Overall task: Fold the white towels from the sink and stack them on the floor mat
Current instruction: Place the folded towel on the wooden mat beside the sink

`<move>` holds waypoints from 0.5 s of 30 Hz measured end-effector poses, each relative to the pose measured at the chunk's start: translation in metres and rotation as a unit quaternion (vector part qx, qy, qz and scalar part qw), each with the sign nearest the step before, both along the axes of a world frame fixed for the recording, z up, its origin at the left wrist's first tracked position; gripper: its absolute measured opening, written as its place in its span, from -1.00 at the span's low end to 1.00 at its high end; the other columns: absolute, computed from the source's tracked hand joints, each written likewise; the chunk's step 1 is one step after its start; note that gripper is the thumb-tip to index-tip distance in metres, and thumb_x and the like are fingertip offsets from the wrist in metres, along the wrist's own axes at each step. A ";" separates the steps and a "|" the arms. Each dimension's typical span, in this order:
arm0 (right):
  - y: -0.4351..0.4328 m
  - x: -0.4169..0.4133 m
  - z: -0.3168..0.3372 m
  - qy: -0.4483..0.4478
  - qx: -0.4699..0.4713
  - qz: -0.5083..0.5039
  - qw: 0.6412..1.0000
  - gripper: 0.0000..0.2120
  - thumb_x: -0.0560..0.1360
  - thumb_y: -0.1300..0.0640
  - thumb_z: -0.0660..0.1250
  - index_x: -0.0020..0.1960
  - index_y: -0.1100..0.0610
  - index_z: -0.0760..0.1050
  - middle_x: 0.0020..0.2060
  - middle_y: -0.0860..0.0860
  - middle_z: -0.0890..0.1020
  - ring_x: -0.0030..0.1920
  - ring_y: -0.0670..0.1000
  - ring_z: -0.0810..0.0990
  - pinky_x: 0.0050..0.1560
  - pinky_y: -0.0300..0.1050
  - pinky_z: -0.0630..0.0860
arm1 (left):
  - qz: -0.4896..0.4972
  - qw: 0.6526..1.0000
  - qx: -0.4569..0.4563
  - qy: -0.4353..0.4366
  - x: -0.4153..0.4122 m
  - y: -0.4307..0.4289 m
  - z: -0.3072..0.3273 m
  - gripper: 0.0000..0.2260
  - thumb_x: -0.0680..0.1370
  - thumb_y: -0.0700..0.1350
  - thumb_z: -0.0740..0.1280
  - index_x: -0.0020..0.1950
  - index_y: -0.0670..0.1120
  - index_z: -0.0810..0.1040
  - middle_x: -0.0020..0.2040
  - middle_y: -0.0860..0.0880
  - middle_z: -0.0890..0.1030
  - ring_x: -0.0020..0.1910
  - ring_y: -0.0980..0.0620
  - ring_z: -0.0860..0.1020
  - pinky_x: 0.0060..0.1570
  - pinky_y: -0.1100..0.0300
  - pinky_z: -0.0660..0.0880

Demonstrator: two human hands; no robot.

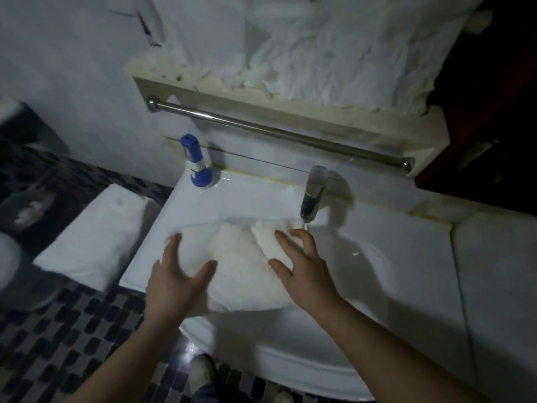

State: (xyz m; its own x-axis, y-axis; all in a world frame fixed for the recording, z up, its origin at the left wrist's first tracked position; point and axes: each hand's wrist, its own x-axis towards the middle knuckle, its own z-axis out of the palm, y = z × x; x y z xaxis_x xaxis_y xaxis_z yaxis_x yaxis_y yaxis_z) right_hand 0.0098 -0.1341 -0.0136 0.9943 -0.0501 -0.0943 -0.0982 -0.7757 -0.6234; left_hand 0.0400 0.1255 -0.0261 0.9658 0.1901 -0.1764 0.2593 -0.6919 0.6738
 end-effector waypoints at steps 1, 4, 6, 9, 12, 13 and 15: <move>0.012 0.011 0.007 -0.014 -0.008 0.016 1.000 -0.46 0.57 -0.18 0.27 0.52 -0.21 0.24 0.47 -0.14 0.14 0.26 0.10 0.50 0.24 -0.09 0.45 | 0.019 1.000 -0.005 -0.019 0.002 0.011 0.006 -0.13 0.35 0.40 0.42 0.54 0.25 0.09 0.42 -0.06 0.47 0.30 -0.15 0.51 0.22 -0.15 0.52; 0.045 0.041 0.022 -0.052 -0.027 0.058 0.997 -0.46 0.57 -0.16 0.29 0.52 -0.16 0.27 0.47 -0.11 0.15 0.24 0.10 0.50 0.21 -0.08 0.47 | 0.066 0.996 -0.019 -0.055 0.009 0.040 0.017 -0.15 0.39 0.32 0.44 0.56 0.20 0.09 0.43 -0.05 0.46 0.30 -0.13 0.50 0.18 -0.09 0.50; 0.077 0.061 0.026 -0.082 -0.041 0.097 0.991 -0.46 0.56 -0.13 0.32 0.50 -0.11 0.30 0.46 -0.08 0.18 0.23 0.11 0.50 0.17 -0.04 0.52 | 0.103 0.992 -0.026 -0.066 0.013 0.068 0.020 -0.16 0.41 0.31 0.44 0.56 0.20 0.08 0.46 -0.04 0.42 0.34 -0.12 0.47 0.22 -0.10 0.47; 0.134 0.094 0.025 -0.111 -0.055 0.164 0.979 -0.47 0.55 -0.10 0.35 0.49 -0.07 0.33 0.46 -0.01 0.22 0.22 0.15 0.51 0.10 0.05 0.58 | 0.164 0.983 -0.019 -0.074 0.018 0.117 0.020 -0.17 0.42 0.29 0.43 0.57 0.20 0.08 0.48 -0.06 0.40 0.38 -0.13 0.44 0.26 -0.11 0.44; 0.192 0.132 0.023 -0.118 -0.064 0.210 0.968 -0.47 0.56 -0.10 0.33 0.49 -0.09 0.32 0.47 0.02 0.21 0.22 0.18 0.52 0.10 0.10 0.57 | 0.224 0.971 -0.017 -0.084 0.028 0.165 0.018 -0.17 0.43 0.30 0.42 0.57 0.21 0.07 0.47 -0.07 0.39 0.37 -0.14 0.44 0.25 -0.12 0.45; 0.196 0.138 0.027 -0.119 -0.074 0.219 0.966 -0.48 0.56 -0.11 0.32 0.49 -0.10 0.31 0.47 0.03 0.21 0.20 0.19 0.52 0.09 0.10 0.56 | 0.233 0.968 -0.019 -0.090 0.030 0.166 0.020 -0.18 0.43 0.29 0.42 0.58 0.21 0.06 0.47 -0.07 0.38 0.37 -0.13 0.44 0.24 -0.11 0.44; 0.235 0.167 0.025 -0.130 -0.076 0.246 0.958 -0.49 0.57 -0.11 0.32 0.49 -0.10 0.32 0.46 0.05 0.23 0.17 0.20 0.53 0.07 0.09 0.56 | 0.265 0.959 -0.012 -0.102 0.043 0.198 0.018 -0.18 0.45 0.26 0.42 0.59 0.18 0.06 0.50 -0.05 0.36 0.40 -0.13 0.42 0.27 -0.09 0.42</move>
State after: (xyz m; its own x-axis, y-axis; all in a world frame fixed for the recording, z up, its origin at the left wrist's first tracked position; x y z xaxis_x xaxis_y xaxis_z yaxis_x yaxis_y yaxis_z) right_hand 0.1768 0.1009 0.0112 0.8899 0.4367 0.1317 0.4458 -0.7718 -0.4535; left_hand 0.0827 0.3231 -0.0079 0.7502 0.6612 -0.0047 0.4313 -0.4839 0.7614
